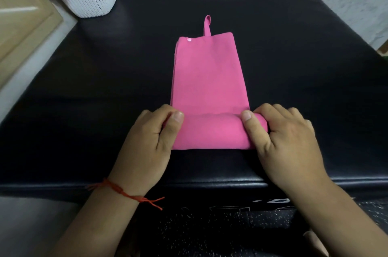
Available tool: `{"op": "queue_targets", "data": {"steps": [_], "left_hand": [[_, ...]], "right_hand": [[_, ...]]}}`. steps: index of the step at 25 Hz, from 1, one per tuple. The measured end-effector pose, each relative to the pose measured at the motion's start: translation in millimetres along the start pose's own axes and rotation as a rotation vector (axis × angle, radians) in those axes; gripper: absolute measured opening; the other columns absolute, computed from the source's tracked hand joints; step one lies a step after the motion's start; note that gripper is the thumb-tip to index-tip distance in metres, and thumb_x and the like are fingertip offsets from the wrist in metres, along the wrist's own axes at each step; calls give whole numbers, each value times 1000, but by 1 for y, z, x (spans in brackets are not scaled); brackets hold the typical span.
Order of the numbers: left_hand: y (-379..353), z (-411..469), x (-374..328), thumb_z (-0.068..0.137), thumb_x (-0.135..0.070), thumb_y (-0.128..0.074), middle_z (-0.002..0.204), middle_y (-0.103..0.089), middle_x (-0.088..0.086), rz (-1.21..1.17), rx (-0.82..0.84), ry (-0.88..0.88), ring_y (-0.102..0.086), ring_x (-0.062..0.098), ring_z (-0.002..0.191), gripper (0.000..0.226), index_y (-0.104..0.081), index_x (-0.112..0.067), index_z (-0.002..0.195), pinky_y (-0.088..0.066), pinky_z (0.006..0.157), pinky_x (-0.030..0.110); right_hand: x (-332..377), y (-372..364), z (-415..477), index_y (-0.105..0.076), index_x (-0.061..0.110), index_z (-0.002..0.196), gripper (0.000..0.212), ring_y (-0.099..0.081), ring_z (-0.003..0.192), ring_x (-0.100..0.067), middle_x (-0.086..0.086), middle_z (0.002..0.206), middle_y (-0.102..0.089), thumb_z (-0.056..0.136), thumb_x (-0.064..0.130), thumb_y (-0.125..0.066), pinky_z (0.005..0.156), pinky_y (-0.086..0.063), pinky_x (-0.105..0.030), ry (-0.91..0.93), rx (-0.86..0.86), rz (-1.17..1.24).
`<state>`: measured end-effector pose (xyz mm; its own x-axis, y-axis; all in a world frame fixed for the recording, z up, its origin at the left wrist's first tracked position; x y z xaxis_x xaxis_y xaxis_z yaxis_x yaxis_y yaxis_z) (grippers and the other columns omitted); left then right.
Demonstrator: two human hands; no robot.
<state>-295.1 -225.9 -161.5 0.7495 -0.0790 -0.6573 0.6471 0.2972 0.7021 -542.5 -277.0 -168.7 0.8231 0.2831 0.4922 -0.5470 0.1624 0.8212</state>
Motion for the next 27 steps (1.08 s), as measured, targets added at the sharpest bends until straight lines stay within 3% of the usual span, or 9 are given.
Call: {"op": "queue_targets", "data": {"steps": [3,7,11,15,19,22,25,27], "left_hand": [[10,-4,-17,107,-40,-51,112,-56,-15,25,-91,-149,-51,9,111,24,-70,-26,114,-38,95,13],[18,-10,-33,93,-16,-73,111,-64,-5,-38,-69,-338,-62,22,110,12,-76,-15,105,-47,99,30],[14,-9,-14,77,-19,-92,125,-63,-8,-30,97,-283,-61,23,122,46,-73,-22,118,-47,108,36],[8,-5,-3,76,-19,-91,133,-59,-15,-32,139,-202,-54,19,131,63,-67,-32,133,-40,114,26],[4,-3,7,81,-35,-84,139,-54,-23,-39,167,-111,-47,11,139,65,-59,-43,141,-37,114,20],[2,-3,16,81,-50,-77,135,-52,-31,-77,188,-2,-48,-2,135,67,-53,-51,143,-39,111,18],[0,-3,21,87,-57,-74,132,-60,-19,-150,207,56,-57,5,127,57,-52,-46,138,-48,109,36],[-1,-3,22,90,-68,-64,123,-63,-16,-140,215,71,-60,7,118,49,-53,-47,134,-51,102,38]], "right_hand": [[0,1,0,-56,36,92,55,-46,84,-16,15,84,-54,101,79,-22,79,-33,-37,-6,1,-4],[0,-1,-1,-58,33,94,62,-47,85,-17,15,86,-55,98,85,-23,79,-34,-39,1,15,-11],[-1,-2,-2,-59,32,106,66,-47,88,-14,18,96,-58,94,89,-28,84,-36,-40,12,27,17],[4,-2,-3,-53,31,131,69,-51,101,-10,18,117,-54,90,87,-45,91,-37,-38,64,28,96],[6,-5,-3,-53,32,135,83,-55,109,-13,16,122,-54,80,94,-53,91,-40,-39,77,52,34],[6,-4,-1,-56,31,128,80,-53,102,-13,16,114,-54,80,94,-50,88,-37,-36,70,44,31],[3,-2,1,-60,31,109,72,-50,92,-13,15,100,-51,82,96,-43,85,-37,-36,46,26,66],[2,0,2,-57,31,94,69,-47,85,-12,16,89,-49,83,97,-37,81,-36,-35,20,26,67]]}}
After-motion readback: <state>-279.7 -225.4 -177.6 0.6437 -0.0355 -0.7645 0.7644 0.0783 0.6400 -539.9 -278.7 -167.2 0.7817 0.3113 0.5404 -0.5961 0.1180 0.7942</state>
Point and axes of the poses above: each hand's wrist, its own z-axis towards the middle knuckle, its own y-axis out of the back of the hand, x = y × z, the point moved 9 cm from there along z, towards the middle knuckle
